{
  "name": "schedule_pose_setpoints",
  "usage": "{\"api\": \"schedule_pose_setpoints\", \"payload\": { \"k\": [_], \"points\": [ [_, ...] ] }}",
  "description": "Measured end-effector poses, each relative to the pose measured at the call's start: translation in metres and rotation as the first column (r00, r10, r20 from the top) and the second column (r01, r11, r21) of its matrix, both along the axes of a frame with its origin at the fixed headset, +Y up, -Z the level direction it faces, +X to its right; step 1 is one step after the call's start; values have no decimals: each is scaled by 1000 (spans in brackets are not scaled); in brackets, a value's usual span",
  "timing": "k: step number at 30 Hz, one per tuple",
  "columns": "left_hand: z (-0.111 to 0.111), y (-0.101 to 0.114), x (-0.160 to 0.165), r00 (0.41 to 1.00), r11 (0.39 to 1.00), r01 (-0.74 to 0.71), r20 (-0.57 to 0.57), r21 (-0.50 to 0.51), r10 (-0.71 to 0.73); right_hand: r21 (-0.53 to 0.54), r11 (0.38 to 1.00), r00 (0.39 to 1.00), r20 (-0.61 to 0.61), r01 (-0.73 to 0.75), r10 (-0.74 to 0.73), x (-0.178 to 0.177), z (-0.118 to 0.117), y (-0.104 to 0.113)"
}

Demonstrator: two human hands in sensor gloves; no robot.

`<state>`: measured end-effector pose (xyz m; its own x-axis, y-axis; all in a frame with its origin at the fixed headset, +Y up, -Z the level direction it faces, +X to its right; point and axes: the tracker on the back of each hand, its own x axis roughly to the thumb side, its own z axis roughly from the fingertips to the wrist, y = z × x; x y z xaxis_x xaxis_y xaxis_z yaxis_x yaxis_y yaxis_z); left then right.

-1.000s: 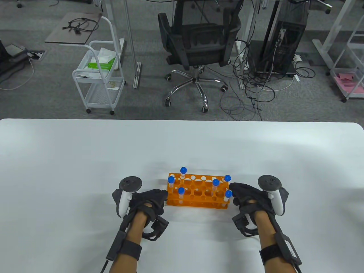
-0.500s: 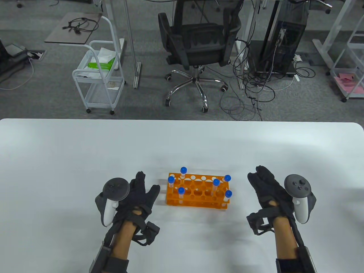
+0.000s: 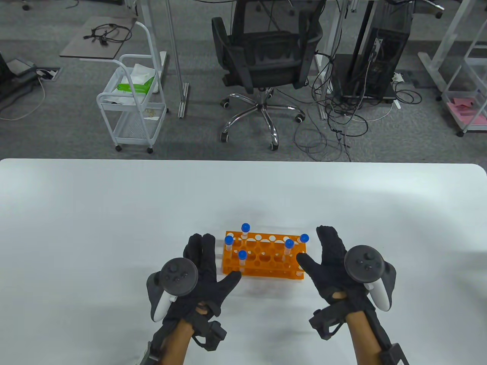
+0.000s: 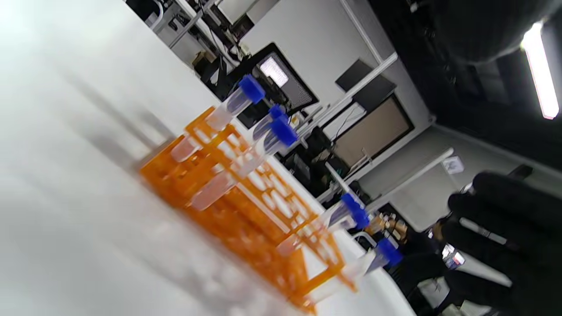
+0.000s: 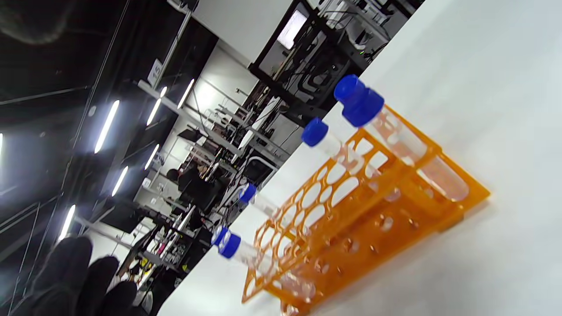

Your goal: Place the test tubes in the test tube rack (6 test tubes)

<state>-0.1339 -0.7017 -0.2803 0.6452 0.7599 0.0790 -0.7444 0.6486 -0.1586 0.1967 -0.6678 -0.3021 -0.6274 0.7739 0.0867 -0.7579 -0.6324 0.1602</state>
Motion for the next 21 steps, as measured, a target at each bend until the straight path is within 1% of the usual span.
{"api": "schedule_pose_setpoints", "payload": {
  "k": [3,5,6,7,9,12,17,21],
  "points": [
    [0,-5,-1,1000,1000,21,-15,6,-21,-3,999,998,-46,-50,50,-6,4,-14],
    [-2,-9,1,998,998,58,-9,-3,-58,-28,991,985,-117,-130,126,-8,4,-20],
    [-3,-11,2,997,997,71,-2,-14,-71,-22,983,974,-141,-184,180,-7,5,-21],
    [-4,-12,3,997,996,82,2,-19,-82,3,977,969,-125,-215,214,-5,6,-22],
    [-5,-12,3,995,995,96,-1,-11,-96,32,975,970,-108,-218,220,-3,7,-21],
    [-5,-13,5,994,994,108,-6,10,-108,27,982,975,-113,-189,191,-2,9,-21],
    [-7,-14,12,991,991,130,21,10,-130,50,960,955,-102,-274,278,0,8,-24],
    [-9,-16,14,990,990,142,26,6,-142,31,961,954,-108,-276,278,-2,6,-27]
  ]
}}
